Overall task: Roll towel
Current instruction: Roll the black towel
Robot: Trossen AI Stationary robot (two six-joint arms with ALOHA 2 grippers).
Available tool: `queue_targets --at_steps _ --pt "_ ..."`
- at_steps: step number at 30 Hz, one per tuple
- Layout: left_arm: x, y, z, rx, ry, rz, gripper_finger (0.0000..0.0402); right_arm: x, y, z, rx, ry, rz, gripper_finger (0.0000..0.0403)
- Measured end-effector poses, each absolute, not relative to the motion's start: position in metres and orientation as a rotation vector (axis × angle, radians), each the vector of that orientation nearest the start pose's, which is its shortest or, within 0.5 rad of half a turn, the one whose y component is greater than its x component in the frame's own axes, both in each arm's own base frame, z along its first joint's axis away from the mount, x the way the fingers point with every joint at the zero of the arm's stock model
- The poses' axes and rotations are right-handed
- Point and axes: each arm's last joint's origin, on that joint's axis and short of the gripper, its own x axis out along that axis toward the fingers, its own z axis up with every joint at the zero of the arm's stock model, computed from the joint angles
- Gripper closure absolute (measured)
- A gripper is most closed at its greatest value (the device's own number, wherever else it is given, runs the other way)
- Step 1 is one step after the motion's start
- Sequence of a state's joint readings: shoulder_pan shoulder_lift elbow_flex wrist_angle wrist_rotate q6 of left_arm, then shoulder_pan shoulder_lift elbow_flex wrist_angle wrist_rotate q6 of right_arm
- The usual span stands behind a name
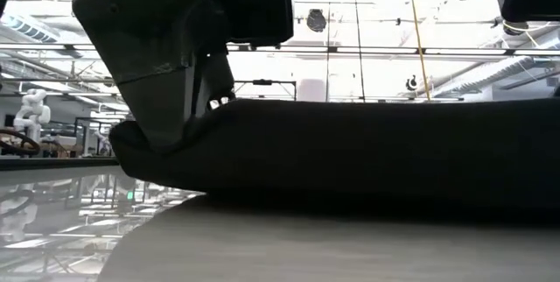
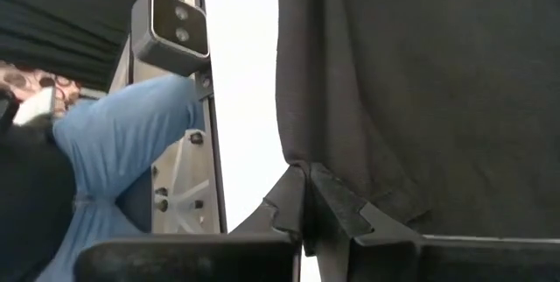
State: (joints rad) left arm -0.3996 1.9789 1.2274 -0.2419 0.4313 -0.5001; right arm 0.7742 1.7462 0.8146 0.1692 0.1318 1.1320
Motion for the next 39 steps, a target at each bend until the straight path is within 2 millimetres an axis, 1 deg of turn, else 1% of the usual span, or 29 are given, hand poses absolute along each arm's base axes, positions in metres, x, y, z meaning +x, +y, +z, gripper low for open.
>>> queue_targets --at_steps 8,15,19,22,26,29,33,39 --pt "0.363 -0.175 0.149 -0.569 1.152 -0.488 0.0382 0.238 0.229 0.136 0.823 0.939 0.083 0.0397" --pt "0.365 -0.175 0.15 -0.682 1.168 -0.428 0.0382 0.241 0.231 0.14 0.954 0.904 0.067 0.0397" --pt "0.365 -0.176 0.15 -0.705 1.178 -0.425 0.0382 0.242 0.231 0.141 0.997 0.896 0.048 0.0397" --pt "0.364 -0.173 0.149 -0.726 1.199 -0.392 0.0382 0.241 0.23 0.14 1.008 0.896 0.018 0.0397" --pt "0.362 -0.169 0.145 -0.721 1.235 -0.298 0.0382 0.237 0.225 0.132 1.041 0.891 -0.065 0.0397" --pt "0.361 -0.168 0.144 -0.708 1.227 -0.27 0.0382 0.231 0.222 0.126 1.067 0.888 -0.105 0.0396" --pt "0.362 -0.161 0.14 -0.713 1.218 -0.24 0.0382 0.225 0.217 0.118 1.108 0.892 -0.136 0.0396" --pt "0.356 -0.153 0.124 -0.768 1.214 -0.201 0.0382 0.221 0.211 0.111 1.155 0.882 -0.15 0.0396"
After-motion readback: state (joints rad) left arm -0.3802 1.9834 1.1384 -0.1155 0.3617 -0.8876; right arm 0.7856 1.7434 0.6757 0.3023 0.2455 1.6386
